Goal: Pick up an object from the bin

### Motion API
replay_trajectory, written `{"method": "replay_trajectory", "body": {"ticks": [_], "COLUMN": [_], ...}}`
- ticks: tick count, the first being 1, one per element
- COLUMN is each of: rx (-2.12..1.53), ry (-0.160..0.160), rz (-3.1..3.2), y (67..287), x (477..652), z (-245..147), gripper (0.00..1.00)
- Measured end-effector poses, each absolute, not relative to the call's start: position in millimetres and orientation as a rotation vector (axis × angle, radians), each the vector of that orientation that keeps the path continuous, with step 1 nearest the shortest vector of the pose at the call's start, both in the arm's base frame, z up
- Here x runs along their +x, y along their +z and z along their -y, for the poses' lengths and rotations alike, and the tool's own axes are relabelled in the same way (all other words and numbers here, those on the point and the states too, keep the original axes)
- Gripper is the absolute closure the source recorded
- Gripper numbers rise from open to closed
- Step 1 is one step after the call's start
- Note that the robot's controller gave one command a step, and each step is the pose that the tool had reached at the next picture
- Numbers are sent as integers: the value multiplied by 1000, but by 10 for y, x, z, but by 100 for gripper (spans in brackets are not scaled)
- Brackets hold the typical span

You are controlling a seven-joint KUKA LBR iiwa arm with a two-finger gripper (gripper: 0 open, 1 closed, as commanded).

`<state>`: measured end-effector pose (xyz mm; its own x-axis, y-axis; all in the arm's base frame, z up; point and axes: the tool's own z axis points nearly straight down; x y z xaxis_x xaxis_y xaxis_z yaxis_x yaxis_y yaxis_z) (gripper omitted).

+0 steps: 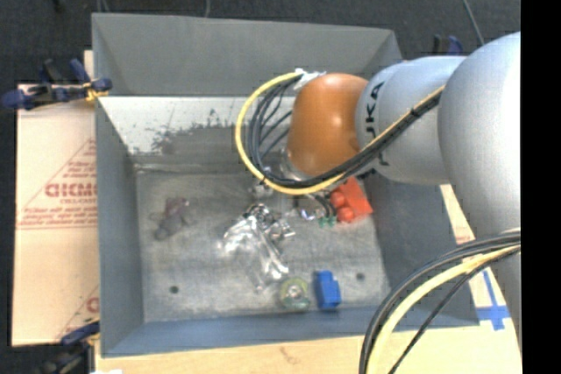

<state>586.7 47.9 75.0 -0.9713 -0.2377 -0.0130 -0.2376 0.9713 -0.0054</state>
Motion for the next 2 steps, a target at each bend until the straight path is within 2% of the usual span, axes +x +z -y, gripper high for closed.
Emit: {"method": "replay_trajectory", "body": {"ticks": [1,2], "rx": [-367,-758], "ry": [-3,-4], "rz": [-3103,-3038], "y": [766,2373], "x": [5879,5608], "z": [-474,-219], "gripper": [100,100]}}
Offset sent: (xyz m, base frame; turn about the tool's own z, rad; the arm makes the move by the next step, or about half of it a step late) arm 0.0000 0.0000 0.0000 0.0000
